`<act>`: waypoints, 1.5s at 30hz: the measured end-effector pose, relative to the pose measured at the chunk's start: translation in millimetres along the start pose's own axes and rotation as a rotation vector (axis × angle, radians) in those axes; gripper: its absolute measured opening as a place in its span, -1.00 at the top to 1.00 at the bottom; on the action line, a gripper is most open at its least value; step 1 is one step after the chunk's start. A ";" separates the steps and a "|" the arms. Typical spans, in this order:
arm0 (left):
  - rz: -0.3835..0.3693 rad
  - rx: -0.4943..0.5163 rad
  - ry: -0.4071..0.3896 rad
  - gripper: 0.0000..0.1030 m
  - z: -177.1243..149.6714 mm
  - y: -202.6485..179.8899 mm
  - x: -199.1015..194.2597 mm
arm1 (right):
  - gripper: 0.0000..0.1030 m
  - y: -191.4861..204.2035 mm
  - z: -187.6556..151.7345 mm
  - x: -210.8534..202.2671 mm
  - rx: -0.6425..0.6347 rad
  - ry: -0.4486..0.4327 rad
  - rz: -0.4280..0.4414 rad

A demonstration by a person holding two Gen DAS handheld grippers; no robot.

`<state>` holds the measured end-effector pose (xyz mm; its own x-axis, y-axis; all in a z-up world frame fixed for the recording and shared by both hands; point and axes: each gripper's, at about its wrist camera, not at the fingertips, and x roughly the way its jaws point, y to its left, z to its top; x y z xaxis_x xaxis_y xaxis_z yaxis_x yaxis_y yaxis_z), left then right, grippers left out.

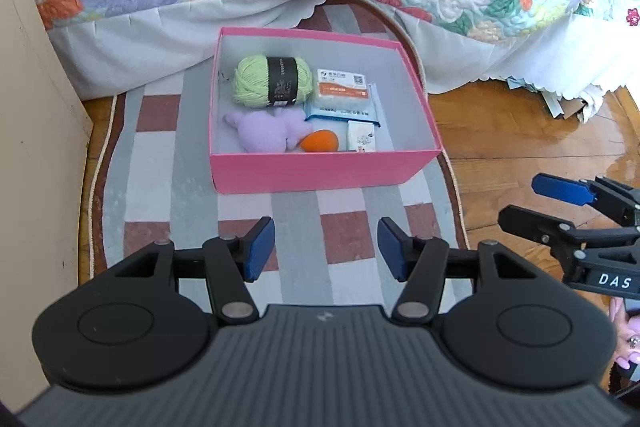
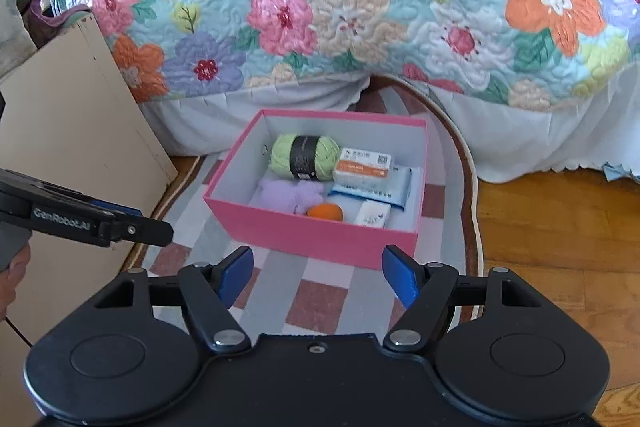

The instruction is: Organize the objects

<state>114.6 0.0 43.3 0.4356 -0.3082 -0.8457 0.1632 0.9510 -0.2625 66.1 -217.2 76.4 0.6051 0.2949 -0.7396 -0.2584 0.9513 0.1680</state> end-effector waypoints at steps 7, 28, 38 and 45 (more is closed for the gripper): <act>0.061 -0.018 0.006 -0.08 -2.4 18.0 7.1 | -0.47 -8.8 -11.3 11.3 0.035 0.030 -0.007; 0.126 0.006 -0.007 -0.31 -29.2 14.7 5.9 | -0.65 1.3 -21.9 26.5 0.007 0.059 -0.071; 0.112 -0.011 -0.008 -0.85 -33.8 12.2 2.3 | -0.80 1.0 -21.2 29.1 0.037 0.087 -0.124; 0.169 0.015 0.030 -0.90 -34.3 8.0 6.6 | -0.80 1.2 -19.1 22.0 0.052 0.092 -0.140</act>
<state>88.5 6.4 19.6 0.4313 -0.1431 -0.8908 0.1034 0.9887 -0.1087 64.7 -211.3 48.0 0.5604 0.1521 -0.8141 -0.1358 0.9866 0.0909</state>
